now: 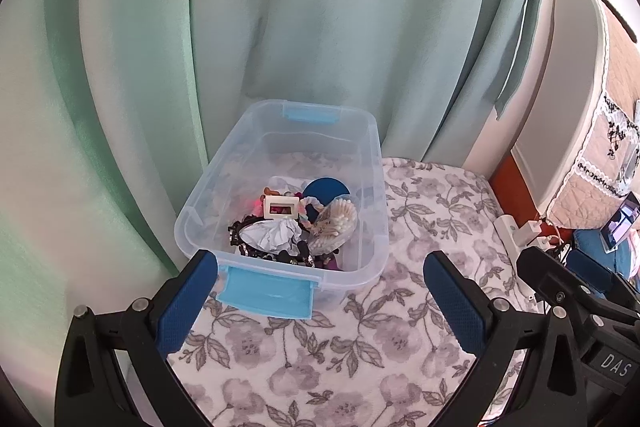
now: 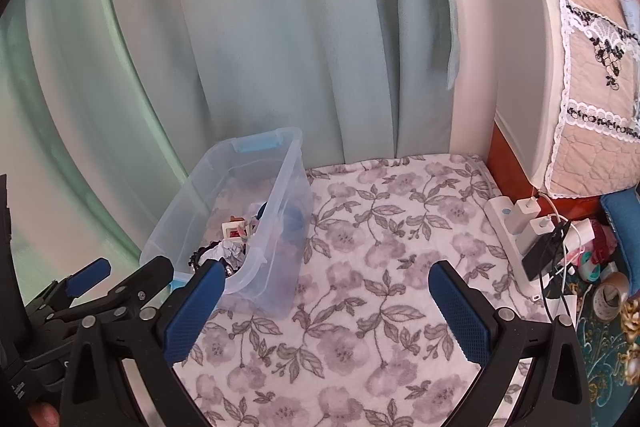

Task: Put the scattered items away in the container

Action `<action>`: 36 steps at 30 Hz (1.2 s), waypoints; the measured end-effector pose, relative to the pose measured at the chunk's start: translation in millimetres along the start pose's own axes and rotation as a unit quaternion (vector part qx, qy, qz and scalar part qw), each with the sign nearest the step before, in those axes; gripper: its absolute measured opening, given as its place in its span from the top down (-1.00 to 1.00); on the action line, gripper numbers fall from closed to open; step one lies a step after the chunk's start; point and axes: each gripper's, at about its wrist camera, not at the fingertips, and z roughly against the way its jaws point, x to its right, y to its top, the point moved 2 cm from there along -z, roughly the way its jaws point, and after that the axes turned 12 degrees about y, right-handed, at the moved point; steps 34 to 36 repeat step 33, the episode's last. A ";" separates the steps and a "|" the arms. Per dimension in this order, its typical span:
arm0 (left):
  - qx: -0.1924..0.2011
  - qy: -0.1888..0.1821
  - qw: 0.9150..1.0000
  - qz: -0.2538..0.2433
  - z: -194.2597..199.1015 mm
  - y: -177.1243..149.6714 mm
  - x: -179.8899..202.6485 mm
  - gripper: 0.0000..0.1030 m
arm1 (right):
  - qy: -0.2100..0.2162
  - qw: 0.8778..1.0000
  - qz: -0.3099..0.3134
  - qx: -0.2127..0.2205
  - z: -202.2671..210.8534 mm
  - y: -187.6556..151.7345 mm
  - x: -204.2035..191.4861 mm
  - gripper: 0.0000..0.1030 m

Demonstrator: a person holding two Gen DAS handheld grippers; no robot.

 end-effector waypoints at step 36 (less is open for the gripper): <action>-0.010 0.017 1.000 0.001 -13.5 -2.6 -2.6 -0.99 | -0.004 1.000 -0.002 -0.017 -18.9 -11.1 1.2 -1.00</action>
